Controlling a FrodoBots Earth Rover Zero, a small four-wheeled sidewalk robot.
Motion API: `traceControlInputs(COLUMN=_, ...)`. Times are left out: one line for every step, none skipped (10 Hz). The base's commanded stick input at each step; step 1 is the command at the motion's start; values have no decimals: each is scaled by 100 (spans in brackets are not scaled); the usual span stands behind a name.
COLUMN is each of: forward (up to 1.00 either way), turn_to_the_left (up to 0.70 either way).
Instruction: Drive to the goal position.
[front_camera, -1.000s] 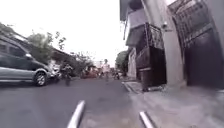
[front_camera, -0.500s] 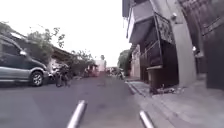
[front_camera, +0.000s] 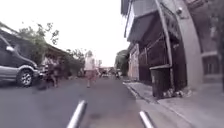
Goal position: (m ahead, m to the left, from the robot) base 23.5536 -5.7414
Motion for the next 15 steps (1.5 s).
traceControlInputs(forward=100, turn_to_the_left=0)
traceControlInputs(forward=100, turn_to_the_left=0)
traceControlInputs(forward=100, turn_to_the_left=0)
traceControlInputs(forward=100, turn_to_the_left=0)
traceControlInputs(forward=100, turn_to_the_left=0)
traceControlInputs(forward=100, turn_to_the_left=0)
traceControlInputs(forward=100, turn_to_the_left=0)
traceControlInputs(forward=100, turn_to_the_left=0)
traceControlInputs(forward=100, turn_to_the_left=0)
traceControlInputs(forward=100, turn_to_the_left=0)
traceControlInputs(forward=100, turn_to_the_left=0)
traceControlInputs(forward=100, turn_to_the_left=-2)
traceControlInputs(forward=100, turn_to_the_left=-33)
traceControlInputs(forward=100, turn_to_the_left=-40)
traceControlInputs(forward=100, turn_to_the_left=-40)
